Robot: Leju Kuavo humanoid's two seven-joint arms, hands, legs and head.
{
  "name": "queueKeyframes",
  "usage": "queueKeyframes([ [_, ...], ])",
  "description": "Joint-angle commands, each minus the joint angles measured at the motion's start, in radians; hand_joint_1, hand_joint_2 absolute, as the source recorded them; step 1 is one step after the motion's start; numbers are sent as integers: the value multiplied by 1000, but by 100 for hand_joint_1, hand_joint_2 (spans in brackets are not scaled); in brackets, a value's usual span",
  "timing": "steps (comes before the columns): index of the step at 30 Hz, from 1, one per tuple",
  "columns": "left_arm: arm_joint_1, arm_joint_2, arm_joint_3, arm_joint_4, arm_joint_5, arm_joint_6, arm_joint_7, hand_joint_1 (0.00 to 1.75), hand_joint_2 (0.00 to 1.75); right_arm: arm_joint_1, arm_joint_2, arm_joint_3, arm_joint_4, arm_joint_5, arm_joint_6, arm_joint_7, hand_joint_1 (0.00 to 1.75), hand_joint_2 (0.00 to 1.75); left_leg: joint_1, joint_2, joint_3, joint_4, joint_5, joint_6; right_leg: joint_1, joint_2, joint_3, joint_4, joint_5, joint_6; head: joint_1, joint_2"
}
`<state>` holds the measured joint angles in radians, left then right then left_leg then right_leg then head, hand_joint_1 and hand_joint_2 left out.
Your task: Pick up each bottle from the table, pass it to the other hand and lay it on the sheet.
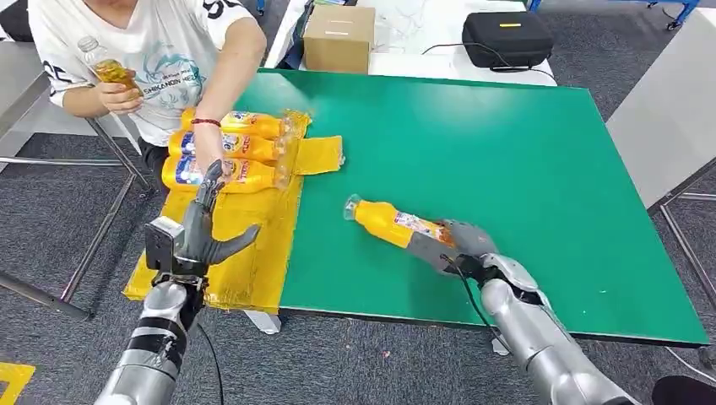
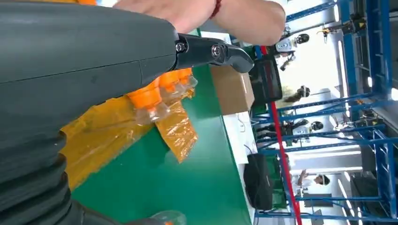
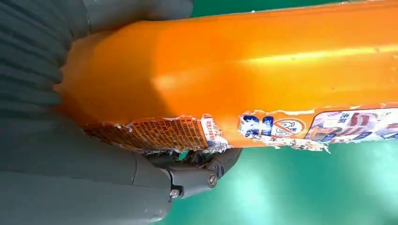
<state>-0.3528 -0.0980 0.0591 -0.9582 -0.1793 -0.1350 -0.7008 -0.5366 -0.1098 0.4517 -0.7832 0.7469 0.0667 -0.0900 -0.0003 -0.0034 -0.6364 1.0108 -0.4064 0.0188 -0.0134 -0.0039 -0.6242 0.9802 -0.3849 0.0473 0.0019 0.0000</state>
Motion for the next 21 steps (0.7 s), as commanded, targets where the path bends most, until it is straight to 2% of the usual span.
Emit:
queueKeyframes([
  [1, -87, -11, -26, 162, -11, 34, 7, 0, 175, 59, 97, -41, 34, -58, -119, -16, 175, 175, 1, 0, 6, -1, -2, -2, 1, 0, 6, -1, -2, -2, 0, 0],
  [5, -88, -13, -27, 164, -12, 37, 9, 0, 175, 67, 104, -40, 23, -58, -130, -14, 175, 175, 1, -1, 5, -1, -2, -2, 2, -1, 5, -1, -2, -2, 0, 0],
  [7, -92, -26, -33, 172, -23, 65, 48, 0, 175, 115, 158, -63, -50, -53, -275, -37, 175, 175, 2, 0, 7, 0, -3, -2, 2, 0, 6, 0, -3, -2, 0, 0],
  [10, -100, -51, -54, 185, -10, 64, 93, 0, 175, 156, 246, -60, -114, -53, -408, -63, 175, 175, 2, 0, 7, -1, -3, -2, 2, -1, 7, -1, -3, -3, 1, 0],
  [14, -103, -55, -71, 191, -17, 76, 109, 0, 175, 158, 262, -55, -122, -56, -442, -68, 175, 175, 1, 1, 2, 0, -2, -2, 1, 0, 1, 1, -3, -2, 0, 0],
  [21, -119, -80, -157, 206, 84, -23, 186, 0, 175, 93, 332, 1, -68, -143, -496, -168, 175, 175, 0, 1, 0, 0, -2, -1, 0, 1, -1, 1, -2, -2, 0, 0],
])
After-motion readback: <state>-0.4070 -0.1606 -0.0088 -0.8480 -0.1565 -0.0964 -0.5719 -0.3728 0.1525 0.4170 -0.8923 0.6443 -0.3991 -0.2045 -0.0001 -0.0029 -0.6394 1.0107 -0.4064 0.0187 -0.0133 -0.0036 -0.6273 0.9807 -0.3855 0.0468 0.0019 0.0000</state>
